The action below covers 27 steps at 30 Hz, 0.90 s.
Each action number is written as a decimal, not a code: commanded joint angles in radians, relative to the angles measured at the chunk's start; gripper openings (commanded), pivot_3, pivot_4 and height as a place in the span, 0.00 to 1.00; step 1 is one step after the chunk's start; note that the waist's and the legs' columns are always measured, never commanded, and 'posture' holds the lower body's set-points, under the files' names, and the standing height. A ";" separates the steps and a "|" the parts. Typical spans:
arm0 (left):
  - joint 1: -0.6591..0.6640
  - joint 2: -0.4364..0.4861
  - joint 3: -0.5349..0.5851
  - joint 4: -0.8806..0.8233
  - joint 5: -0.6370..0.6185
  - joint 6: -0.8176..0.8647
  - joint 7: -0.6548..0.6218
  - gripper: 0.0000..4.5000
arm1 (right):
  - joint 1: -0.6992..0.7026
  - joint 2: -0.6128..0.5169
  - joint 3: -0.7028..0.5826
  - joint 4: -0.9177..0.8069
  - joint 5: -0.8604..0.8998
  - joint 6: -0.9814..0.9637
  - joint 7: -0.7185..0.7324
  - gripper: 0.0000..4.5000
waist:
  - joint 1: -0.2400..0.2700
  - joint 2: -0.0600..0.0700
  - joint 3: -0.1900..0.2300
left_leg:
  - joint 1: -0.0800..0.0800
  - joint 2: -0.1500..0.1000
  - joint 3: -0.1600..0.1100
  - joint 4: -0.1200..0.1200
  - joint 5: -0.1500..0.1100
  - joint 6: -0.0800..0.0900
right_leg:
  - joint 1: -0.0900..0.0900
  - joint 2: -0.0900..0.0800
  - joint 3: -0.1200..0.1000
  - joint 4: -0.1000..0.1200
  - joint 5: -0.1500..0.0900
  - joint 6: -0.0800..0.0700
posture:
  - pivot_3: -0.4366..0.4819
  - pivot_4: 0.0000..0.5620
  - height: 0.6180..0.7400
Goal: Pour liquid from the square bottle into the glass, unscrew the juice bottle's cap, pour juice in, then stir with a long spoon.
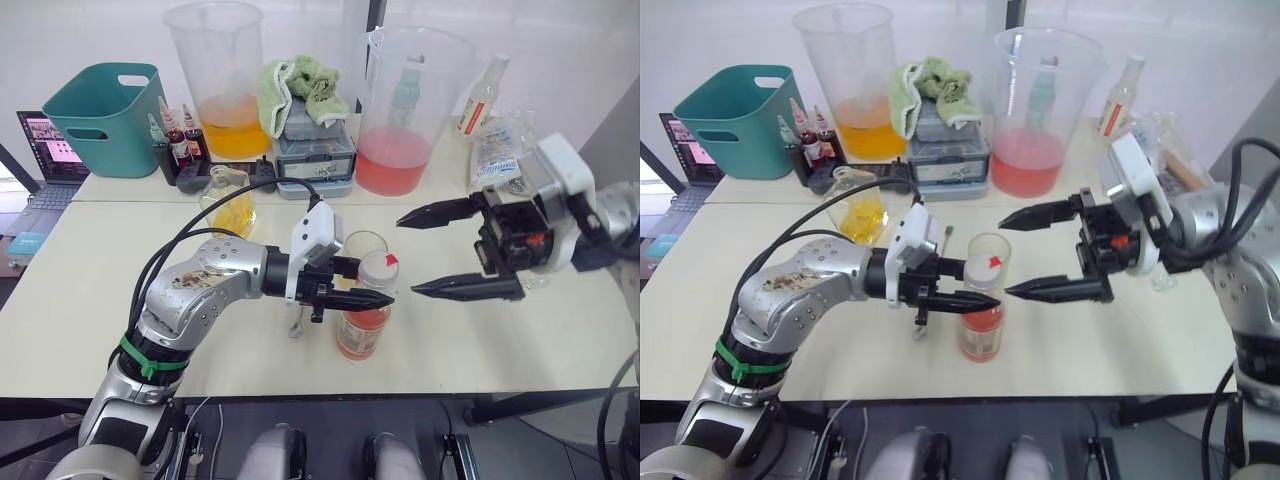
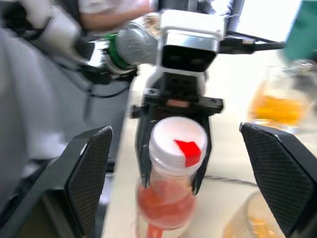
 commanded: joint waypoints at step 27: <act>0.012 -0.025 -0.058 0.071 0.045 -0.060 -0.067 0.36 | 0.158 0.044 -0.042 -0.288 0.216 0.119 -0.619 0.57 | 0.018 0.000 0.000 | 0.000 -0.001 0.000 0.001 0.003 0.009 | 0.001 0.002 0.000 -0.001 0.000 0.000 | 0.48 0.27 0.99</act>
